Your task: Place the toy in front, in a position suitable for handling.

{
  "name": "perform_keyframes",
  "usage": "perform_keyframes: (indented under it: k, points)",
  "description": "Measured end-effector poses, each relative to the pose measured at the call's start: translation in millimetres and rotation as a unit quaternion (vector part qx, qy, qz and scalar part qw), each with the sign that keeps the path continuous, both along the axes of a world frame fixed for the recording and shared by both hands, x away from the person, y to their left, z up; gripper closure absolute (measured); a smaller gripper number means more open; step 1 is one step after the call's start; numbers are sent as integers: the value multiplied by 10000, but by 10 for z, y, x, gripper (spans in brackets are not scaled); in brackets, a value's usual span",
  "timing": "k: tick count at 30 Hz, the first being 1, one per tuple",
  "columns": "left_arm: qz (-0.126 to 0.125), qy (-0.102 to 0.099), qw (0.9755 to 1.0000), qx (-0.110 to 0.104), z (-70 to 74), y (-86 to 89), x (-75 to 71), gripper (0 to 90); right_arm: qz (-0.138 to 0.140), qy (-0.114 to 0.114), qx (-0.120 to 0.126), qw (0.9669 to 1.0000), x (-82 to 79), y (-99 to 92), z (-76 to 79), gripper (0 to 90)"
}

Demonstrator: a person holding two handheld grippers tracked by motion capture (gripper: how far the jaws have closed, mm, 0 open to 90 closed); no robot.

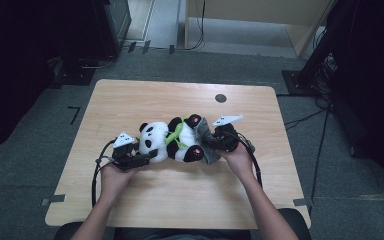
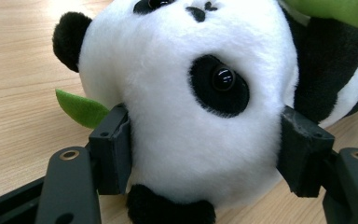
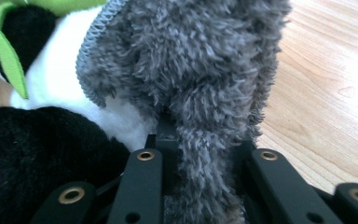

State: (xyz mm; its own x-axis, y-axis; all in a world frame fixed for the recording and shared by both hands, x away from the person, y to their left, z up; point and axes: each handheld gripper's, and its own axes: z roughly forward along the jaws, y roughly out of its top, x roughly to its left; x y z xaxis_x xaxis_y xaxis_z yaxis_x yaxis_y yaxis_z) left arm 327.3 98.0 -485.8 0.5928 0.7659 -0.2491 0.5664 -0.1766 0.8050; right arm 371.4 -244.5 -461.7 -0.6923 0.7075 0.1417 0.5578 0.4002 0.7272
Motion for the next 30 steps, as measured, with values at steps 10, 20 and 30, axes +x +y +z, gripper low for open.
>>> perform_keyframes:
  k: [10, 20, 30]
  points:
    - [8, 3, 10000, -48, -11, 5, -1, 300, 17, 296, -746, 9968, 10, 37, -187, 766]
    - [-15, -10, 10000, -56, -18, 20, 1, 296, -187, 263, -569, 9979, 0, -98, -106, 765]
    - [3, -37, 10000, -11, -12, 8, -9, 285, -130, -16, -87, 9999, 27, -58, 87, 764]
